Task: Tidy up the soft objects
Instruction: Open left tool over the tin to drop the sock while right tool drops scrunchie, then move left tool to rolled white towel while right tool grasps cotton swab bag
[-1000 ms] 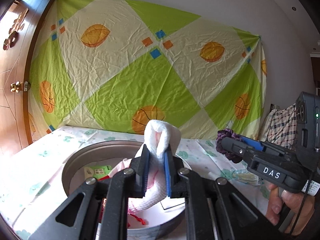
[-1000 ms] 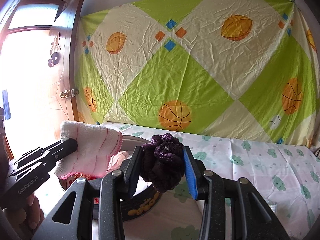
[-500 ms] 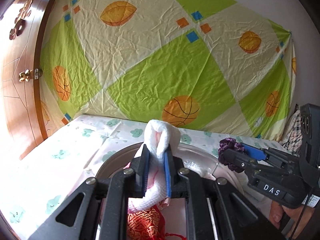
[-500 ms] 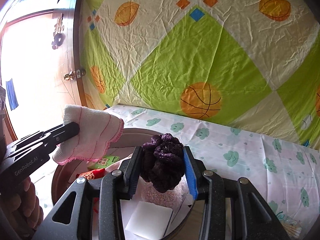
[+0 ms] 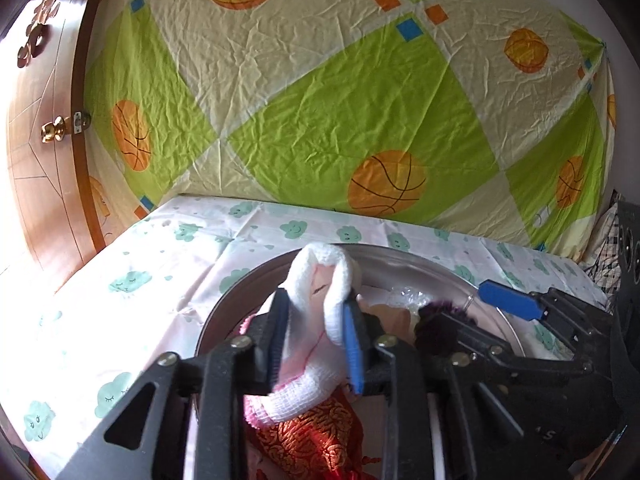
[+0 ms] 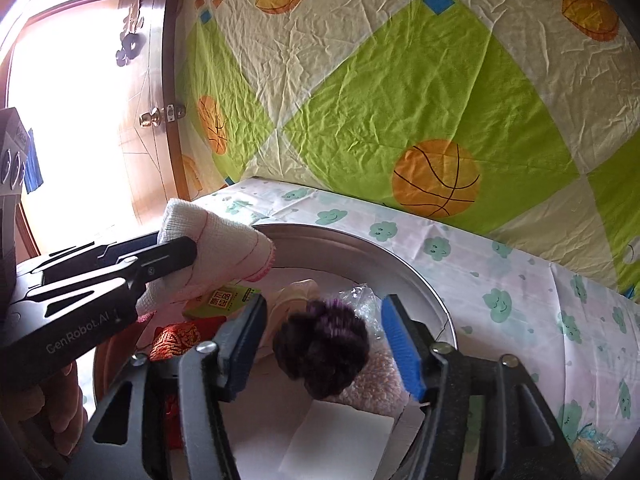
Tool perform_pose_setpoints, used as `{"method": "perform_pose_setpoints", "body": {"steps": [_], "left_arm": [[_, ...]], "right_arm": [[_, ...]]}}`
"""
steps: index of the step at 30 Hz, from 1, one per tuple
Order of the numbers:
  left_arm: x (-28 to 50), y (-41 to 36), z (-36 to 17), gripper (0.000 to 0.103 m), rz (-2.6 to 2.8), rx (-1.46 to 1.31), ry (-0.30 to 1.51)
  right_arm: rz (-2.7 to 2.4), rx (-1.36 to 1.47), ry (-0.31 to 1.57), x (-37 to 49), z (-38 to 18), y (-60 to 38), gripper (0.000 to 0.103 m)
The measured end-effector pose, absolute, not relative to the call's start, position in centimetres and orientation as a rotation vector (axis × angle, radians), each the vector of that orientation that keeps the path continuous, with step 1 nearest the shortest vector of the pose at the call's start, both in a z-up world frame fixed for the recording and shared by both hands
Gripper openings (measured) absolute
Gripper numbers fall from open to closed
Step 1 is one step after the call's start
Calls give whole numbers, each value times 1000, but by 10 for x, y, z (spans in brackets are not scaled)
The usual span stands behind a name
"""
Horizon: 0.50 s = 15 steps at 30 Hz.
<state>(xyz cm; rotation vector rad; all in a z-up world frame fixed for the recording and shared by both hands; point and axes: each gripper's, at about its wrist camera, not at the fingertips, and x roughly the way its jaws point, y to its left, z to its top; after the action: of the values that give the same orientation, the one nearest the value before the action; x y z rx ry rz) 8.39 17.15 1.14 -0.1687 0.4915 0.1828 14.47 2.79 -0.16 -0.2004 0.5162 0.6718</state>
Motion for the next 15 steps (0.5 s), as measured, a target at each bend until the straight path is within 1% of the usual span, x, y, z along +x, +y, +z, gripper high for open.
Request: {"method": "perform_pose_setpoints", "body": {"steps": [1,2,4,6,8,11,15], "left_arm": [[82,170,12,66,189,-170,488],[79,169,13,72,195,-168,476],[73,165,16,76,207,-159,452],[69,159,19,76,191,-156,444],[65,151,21,83,194,-146,435],[58,134,25,90,180,-134,416],[49,101,29,94,121,-111,391]], "right_arm": [[674,-192,514,143,-1,25,73],[675,-184,509,142,0,21,74],[662,-176,501,139,4,14,77],[654,-169,493,135,6,2,78],[643,-167,491,131,8,-10,78],[627,-163,489,126,10,-34,78],[573,-196,476,117,9,-78,78]]}}
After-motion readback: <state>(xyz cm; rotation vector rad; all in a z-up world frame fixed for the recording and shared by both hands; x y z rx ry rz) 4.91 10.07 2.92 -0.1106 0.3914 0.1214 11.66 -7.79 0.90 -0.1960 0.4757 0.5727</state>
